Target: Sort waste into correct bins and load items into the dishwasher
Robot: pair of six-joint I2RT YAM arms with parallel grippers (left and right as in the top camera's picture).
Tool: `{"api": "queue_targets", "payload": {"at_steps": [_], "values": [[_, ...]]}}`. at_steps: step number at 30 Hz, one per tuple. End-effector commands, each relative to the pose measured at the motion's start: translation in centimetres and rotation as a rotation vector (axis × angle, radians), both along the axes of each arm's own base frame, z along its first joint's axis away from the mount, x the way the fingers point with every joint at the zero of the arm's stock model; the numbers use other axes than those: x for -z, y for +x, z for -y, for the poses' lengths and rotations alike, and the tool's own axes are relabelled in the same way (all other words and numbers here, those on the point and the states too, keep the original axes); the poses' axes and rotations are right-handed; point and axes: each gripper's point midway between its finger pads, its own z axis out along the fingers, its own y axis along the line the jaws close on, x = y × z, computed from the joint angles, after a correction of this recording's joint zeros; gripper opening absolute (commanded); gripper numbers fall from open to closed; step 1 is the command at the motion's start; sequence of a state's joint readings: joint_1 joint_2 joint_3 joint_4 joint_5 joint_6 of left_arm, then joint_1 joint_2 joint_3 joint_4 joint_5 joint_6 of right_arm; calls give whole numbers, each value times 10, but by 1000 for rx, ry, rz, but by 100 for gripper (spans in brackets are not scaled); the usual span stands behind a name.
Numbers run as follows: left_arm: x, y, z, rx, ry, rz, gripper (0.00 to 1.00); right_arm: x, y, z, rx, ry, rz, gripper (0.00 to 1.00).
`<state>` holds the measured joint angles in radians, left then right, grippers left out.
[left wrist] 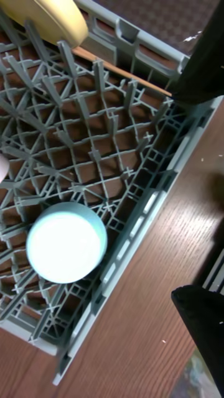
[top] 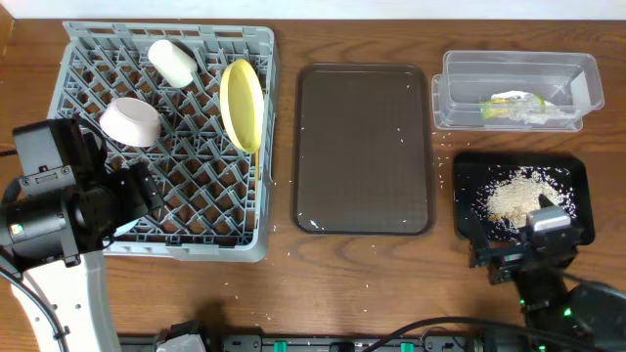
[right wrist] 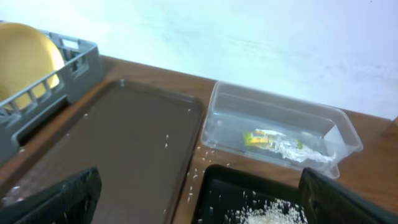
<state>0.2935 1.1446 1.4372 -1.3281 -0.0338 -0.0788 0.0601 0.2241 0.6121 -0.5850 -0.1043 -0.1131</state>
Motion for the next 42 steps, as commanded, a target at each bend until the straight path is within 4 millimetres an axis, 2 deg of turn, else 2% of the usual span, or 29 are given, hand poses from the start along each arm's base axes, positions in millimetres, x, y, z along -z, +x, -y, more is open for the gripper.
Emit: {"api": "queue_targets", "payload": {"at_steps": [1, 9, 20, 26, 31, 42], "values": [[-4, 0, -2, -12, 10, 8, 94, 15, 4, 5, 25, 6, 64, 99], [-4, 0, -2, -12, 10, 8, 94, 41, 22, 4, 25, 16, 226, 99], [-4, 0, -2, -12, 10, 8, 94, 64, 37, 3, 24, 21, 329, 99], [-4, 0, -2, -12, 10, 8, 94, 75, 39, 9, 62, 12, 287, 99], [-4, 0, -2, -12, 10, 8, 94, 114, 41, 18, 114, -7, 130, 99], [-4, 0, -2, -12, 10, 8, 94, 116, 41, 21, 121, -50, 127, 99]]}}
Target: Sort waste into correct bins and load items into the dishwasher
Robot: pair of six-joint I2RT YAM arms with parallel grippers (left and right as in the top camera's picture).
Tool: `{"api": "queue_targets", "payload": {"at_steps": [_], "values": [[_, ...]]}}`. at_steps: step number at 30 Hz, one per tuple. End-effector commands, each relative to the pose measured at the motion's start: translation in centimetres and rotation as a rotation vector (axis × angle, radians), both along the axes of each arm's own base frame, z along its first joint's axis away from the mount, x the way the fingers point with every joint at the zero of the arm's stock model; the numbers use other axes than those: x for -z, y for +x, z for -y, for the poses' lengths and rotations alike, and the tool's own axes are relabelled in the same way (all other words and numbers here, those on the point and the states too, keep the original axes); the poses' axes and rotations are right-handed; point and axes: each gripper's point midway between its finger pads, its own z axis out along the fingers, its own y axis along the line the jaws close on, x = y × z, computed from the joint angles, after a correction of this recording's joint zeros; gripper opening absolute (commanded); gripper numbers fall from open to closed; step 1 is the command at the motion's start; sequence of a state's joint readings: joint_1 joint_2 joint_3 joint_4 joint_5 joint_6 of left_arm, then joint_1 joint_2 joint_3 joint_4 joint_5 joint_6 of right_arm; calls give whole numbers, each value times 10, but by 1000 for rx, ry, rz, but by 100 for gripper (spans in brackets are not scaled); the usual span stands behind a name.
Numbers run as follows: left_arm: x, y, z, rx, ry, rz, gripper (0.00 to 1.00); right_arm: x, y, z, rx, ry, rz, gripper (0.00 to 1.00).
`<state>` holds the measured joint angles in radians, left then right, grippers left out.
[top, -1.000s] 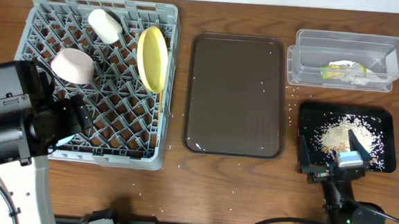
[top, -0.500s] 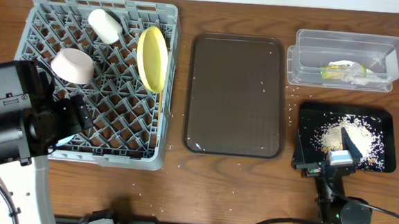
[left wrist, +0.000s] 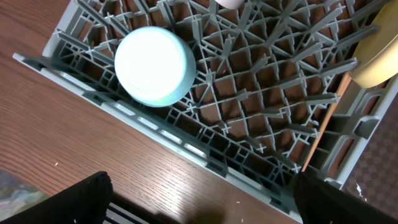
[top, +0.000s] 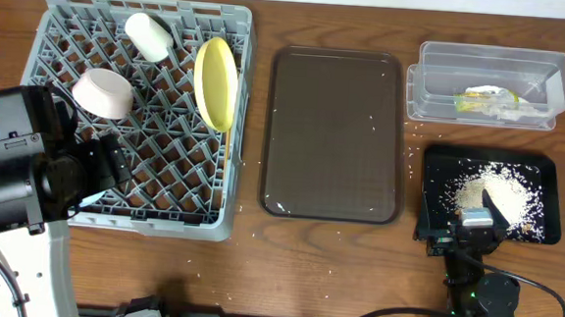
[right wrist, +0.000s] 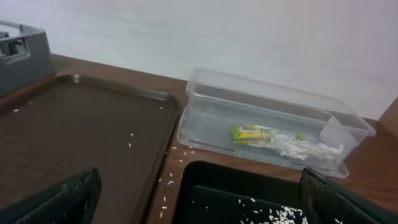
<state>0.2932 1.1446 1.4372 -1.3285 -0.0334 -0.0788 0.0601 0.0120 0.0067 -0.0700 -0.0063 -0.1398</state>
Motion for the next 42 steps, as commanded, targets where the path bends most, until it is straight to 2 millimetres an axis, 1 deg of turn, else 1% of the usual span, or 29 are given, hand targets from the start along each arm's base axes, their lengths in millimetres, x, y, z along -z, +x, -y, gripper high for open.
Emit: {"api": "queue_targets", "payload": {"at_steps": [1, 29, 32, 34, 36, 40, 42], "values": [[-4, 0, -2, -12, 10, 9, 94, 0, 0, 6, 29, -16, 2, 99], [-4, -1, -2, -12, 11, 7, 94, 0, 0, 6, 29, -16, 1, 99], [-4, -1, 2, -2, -4, 18, 94, 0, 0, 6, 29, -16, 1, 99], [-3, 0, 11, 23, -35, 38, 94, 0, 0, 6, 29, -16, 1, 99], [-4, 4, 19, 42, -51, 96, 94, 0, 0, 6, 29, -16, 1, 99], [-7, 15, 28, 86, -21, 251, 94, 0, 0, 6, 29, -16, 1, 99], [-4, 18, 33, 112, -6, 323, 94, 0, 0, 6, 29, -16, 1, 99]]}}
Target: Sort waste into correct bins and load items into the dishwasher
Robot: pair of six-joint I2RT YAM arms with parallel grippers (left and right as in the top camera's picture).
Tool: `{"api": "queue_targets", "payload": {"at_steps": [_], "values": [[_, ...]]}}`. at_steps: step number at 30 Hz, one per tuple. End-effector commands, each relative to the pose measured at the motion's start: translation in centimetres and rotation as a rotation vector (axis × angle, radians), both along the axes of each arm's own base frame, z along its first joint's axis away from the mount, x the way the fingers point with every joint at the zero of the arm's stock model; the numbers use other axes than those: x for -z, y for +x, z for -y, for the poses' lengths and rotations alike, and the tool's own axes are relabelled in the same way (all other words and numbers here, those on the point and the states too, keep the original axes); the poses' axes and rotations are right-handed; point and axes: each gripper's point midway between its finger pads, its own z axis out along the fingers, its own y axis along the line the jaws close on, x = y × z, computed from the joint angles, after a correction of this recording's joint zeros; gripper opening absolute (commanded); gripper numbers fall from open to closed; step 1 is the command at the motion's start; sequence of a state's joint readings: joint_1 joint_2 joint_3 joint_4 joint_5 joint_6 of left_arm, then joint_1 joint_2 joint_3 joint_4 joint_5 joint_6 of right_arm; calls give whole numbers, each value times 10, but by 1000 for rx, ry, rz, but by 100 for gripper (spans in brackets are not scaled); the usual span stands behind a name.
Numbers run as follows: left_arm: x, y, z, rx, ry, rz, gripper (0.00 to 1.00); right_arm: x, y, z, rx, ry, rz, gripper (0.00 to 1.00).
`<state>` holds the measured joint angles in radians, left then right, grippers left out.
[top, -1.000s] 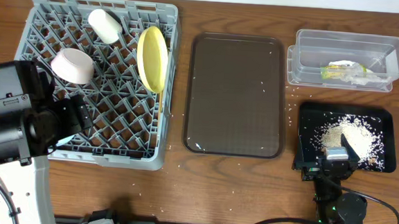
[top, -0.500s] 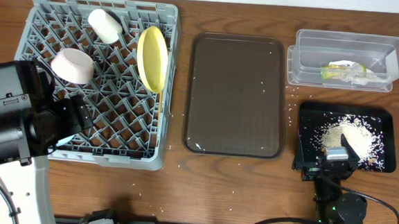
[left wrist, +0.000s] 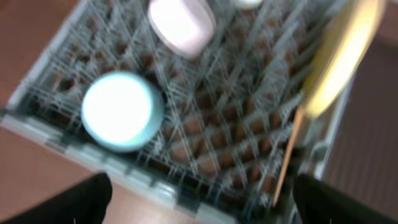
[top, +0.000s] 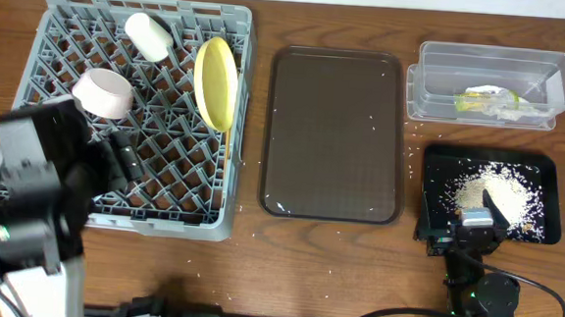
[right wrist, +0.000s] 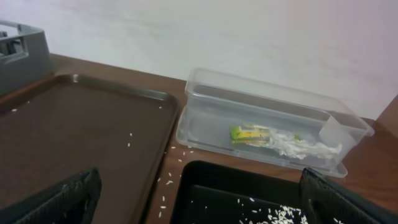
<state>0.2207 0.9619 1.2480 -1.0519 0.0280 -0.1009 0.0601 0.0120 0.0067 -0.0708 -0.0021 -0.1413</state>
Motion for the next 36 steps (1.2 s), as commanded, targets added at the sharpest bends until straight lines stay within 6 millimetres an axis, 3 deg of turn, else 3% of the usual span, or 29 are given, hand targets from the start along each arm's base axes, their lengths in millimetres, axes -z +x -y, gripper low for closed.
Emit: {"api": "queue_targets", "payload": {"at_steps": [1, 5, 10, 16, 24, 36], "values": [[10, -3, 12, 37, -7, 71, 94, 0, 0, 5, 25, -14, 1, 99], [32, -4, 22, 77, 7, 151, 94, 0, 0, 5, 25, -14, 1, 99], [72, -12, 32, 113, 13, 205, 94, 0, 0, 5, 25, -14, 1, 99], [101, -18, 36, 131, 26, 301, 94, 0, 0, 5, 25, -14, 1, 99], [101, -11, 37, 135, 60, 513, 94, 0, 0, 5, 25, -14, 1, 99], [97, -1, 52, 200, 69, 733, 94, 0, 0, 5, 25, -14, 1, 99]]}}
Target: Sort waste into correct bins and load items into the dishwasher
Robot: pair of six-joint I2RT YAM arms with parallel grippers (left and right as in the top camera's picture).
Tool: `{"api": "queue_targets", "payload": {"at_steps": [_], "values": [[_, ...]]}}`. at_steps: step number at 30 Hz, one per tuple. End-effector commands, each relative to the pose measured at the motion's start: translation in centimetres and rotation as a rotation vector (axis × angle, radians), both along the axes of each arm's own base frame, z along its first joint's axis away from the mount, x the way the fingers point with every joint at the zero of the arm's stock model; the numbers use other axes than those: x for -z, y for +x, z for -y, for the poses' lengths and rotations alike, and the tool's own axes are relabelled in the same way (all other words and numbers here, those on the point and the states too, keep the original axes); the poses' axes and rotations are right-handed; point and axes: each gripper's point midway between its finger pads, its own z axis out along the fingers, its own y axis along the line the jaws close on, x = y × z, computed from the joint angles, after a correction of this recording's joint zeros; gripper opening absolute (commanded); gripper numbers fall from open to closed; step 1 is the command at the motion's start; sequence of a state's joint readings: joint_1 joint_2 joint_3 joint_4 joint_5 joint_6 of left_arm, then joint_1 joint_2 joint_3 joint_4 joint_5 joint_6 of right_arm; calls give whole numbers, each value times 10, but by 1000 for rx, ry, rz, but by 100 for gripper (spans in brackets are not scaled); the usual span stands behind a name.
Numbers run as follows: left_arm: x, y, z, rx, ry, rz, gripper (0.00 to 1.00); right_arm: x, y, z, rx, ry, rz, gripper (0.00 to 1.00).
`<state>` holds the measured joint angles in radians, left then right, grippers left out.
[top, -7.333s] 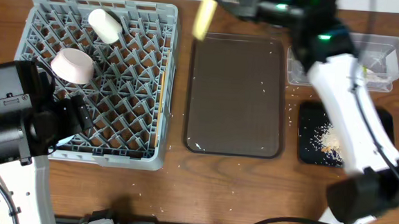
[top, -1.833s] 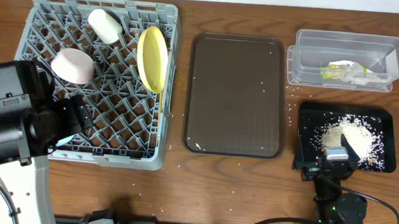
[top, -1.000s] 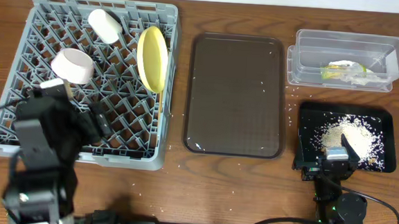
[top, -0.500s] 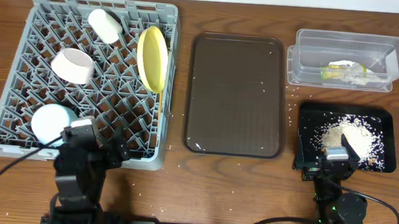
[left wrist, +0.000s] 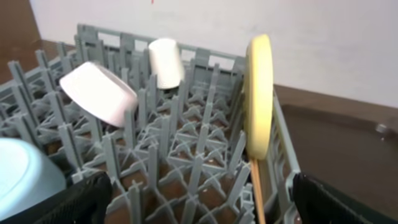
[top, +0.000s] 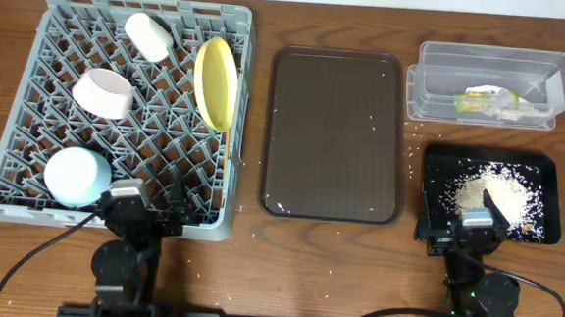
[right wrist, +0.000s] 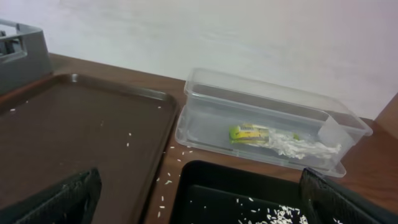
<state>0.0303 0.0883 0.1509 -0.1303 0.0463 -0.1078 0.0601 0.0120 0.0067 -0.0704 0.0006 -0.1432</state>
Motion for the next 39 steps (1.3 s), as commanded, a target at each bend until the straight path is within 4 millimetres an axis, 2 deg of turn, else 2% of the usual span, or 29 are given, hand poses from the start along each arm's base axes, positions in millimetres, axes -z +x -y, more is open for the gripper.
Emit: {"api": "queue_targets", "payload": {"at_steps": [1, 9, 13, 17, 19, 27, 39], "values": [[-1, 0, 2, 7, -6, 50, 94, 0, 0, 5, 22, -12, 1, 99], [-13, 3, 2, 6, -17, 167, 94, 0, 0, 5, 22, -12, 1, 99], [-27, 5, 2, 8, -23, 265, 94, 0, 0, 5, 22, -12, 1, 99], [-29, 4, 1, 2, -22, 272, 94, 0, 0, 5, 22, -12, 1, 99], [-24, 5, 2, 3, -23, 250, 94, 0, 0, 5, 22, -12, 1, 99], [35, 3, 3, 4, -27, 10, 94, 0, 0, 5, 22, -12, 1, 99], [38, 3, 3, 6, -27, 0, 94, 0, 0, 5, 22, -12, 1, 99]]}}
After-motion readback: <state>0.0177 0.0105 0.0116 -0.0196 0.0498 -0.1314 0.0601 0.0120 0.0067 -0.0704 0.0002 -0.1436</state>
